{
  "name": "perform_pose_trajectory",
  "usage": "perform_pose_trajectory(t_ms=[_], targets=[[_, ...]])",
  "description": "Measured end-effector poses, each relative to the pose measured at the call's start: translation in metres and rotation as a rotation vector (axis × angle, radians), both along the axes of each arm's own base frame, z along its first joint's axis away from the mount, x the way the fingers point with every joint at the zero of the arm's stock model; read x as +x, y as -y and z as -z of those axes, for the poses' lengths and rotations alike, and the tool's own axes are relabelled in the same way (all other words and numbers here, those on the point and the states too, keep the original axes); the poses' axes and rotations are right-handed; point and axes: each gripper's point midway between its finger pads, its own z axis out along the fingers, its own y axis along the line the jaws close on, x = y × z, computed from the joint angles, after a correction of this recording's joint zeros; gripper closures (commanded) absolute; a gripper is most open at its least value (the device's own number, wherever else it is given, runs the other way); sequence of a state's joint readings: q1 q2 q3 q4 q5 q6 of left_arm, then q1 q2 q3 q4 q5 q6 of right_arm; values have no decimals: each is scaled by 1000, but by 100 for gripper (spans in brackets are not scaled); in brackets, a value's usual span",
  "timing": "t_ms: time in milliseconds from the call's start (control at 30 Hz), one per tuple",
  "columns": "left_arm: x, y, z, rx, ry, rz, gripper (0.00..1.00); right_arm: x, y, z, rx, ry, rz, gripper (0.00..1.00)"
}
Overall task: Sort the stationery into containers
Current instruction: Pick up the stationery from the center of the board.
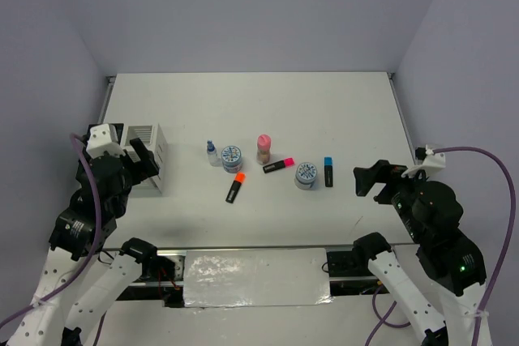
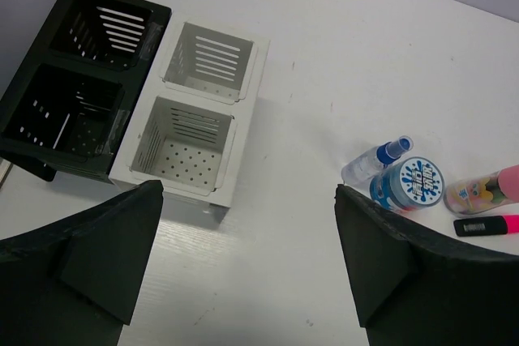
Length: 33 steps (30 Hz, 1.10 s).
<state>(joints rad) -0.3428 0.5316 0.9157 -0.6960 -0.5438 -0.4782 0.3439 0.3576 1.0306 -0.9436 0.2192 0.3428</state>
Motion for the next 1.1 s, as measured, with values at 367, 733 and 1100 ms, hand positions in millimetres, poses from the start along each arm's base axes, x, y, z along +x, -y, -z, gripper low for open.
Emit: perform_pose_trajectory(t_ms=[367, 733, 1100], targets=[[-2, -3, 8, -16, -1, -26, 1, -7, 2, -4, 14, 35, -5, 0], [23, 49, 7, -138, 1, 186, 1, -1, -22, 28, 22, -45, -113, 0], [98, 145, 101, -83, -316, 304, 4, -2, -51, 41, 62, -88, -260, 0]])
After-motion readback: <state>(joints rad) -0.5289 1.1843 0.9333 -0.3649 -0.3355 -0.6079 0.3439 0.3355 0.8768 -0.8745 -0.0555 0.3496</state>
